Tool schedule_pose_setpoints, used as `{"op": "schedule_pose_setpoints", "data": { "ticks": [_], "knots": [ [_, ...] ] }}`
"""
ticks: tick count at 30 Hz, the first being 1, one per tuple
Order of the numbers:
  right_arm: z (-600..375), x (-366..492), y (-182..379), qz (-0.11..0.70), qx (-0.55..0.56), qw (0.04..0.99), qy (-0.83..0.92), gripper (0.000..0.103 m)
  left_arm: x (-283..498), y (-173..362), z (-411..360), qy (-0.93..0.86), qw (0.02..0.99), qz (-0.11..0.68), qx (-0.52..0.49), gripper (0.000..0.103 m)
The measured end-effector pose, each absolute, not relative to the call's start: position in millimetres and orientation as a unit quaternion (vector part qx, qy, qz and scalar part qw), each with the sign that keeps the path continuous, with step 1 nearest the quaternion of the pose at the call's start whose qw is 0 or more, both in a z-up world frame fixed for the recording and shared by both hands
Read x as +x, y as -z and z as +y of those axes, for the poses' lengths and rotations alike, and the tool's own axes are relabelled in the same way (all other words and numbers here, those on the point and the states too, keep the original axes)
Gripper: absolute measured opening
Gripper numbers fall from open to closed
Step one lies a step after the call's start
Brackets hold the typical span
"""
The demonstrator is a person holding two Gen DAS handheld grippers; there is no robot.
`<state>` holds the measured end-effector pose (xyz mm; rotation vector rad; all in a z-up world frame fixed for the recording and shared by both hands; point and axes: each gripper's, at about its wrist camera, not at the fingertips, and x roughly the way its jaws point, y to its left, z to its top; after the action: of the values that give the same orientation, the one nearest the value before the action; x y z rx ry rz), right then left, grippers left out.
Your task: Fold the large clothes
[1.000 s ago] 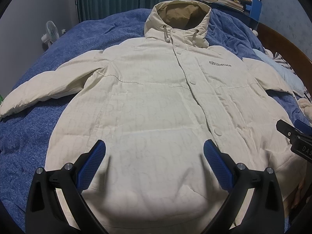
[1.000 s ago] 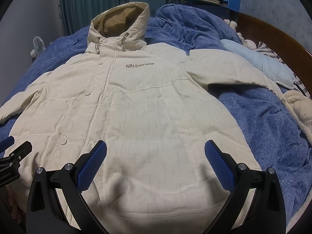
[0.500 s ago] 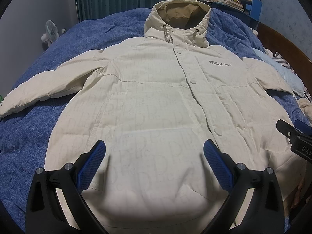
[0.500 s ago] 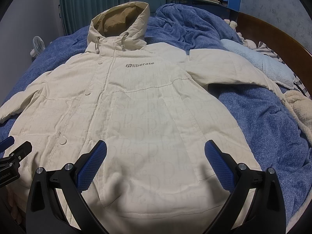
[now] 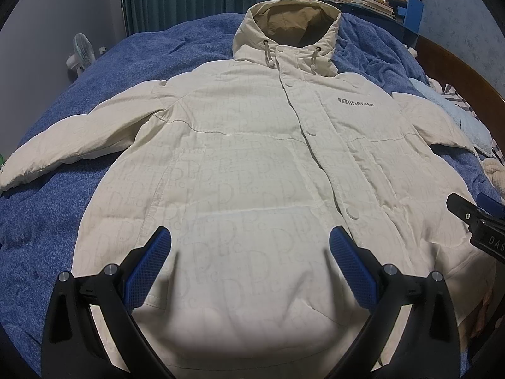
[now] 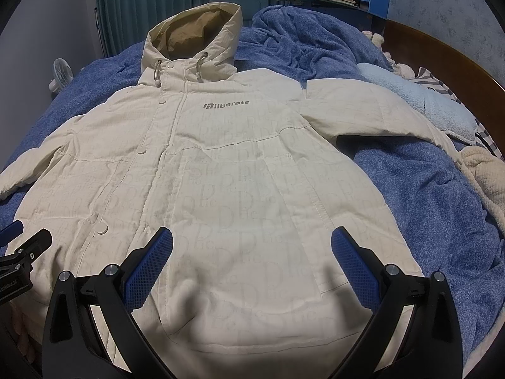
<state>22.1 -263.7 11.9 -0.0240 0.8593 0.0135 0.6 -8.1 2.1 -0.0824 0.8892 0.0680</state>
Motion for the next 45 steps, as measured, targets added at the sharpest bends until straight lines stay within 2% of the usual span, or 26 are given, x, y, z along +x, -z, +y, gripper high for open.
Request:
{"op": "schedule_pose_setpoints", "data": {
  "ticks": [22, 32, 38, 45],
  "knots": [
    [-268, 18, -19, 0.407, 0.001, 0.913, -0.019, 0.097, -9, -12, -12, -0.026, 0.908, 0.417, -0.037, 0.097],
    [-327, 43, -56, 0.346, 0.037, 0.937, 0.036, 0.097, 0, -41, -9, -0.028, 0.922, 0.386, -0.001, 0.097],
    [-371, 76, -54, 0.363, 0.069, 0.927, 0.058, 0.097, 31, -44, 1, -0.053, 0.918, 0.392, 0.017, 0.097],
    [-410, 125, -25, 0.400, 0.102, 0.909, 0.059, 0.097, 64, -44, 21, -0.025, 0.914, 0.402, -0.053, 0.097]
  ]
}}
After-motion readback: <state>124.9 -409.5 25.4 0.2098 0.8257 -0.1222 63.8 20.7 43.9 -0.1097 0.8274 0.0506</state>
